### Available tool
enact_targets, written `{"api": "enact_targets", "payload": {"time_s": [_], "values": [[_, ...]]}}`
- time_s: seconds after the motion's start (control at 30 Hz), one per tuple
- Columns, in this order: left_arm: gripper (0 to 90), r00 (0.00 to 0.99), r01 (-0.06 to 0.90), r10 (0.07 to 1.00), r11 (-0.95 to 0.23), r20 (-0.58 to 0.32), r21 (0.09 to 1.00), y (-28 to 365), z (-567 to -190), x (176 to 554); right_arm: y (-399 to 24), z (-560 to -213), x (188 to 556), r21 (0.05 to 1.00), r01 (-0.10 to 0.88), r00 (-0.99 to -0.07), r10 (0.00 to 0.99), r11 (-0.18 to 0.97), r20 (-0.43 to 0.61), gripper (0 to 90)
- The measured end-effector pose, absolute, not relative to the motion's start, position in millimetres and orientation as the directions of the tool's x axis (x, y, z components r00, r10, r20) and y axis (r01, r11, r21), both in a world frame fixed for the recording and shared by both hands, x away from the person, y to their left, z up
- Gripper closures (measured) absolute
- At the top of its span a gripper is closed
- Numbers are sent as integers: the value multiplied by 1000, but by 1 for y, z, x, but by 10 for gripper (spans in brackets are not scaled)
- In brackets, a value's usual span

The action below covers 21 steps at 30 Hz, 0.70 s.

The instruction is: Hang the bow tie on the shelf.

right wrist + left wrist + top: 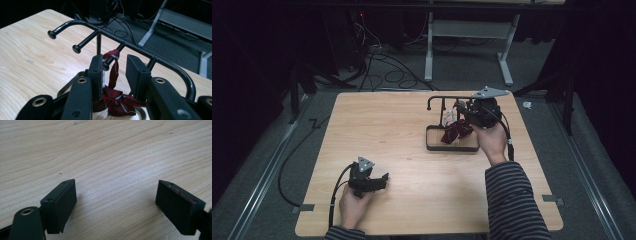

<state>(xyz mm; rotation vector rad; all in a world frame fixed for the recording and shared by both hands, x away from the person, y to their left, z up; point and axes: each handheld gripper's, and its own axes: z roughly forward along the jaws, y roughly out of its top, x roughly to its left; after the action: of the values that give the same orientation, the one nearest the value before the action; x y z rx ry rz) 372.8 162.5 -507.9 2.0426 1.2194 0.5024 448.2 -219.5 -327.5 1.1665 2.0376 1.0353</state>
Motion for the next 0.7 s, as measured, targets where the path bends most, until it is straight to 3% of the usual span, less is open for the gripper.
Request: {"api": "enact_targets", "payload": {"time_s": [0.7], "values": [[176, 483, 606, 875, -316, -22, 730, 163, -508, 373, -231, -332, 434, 845, 452, -474, 880, 284, -42, 644]]}}
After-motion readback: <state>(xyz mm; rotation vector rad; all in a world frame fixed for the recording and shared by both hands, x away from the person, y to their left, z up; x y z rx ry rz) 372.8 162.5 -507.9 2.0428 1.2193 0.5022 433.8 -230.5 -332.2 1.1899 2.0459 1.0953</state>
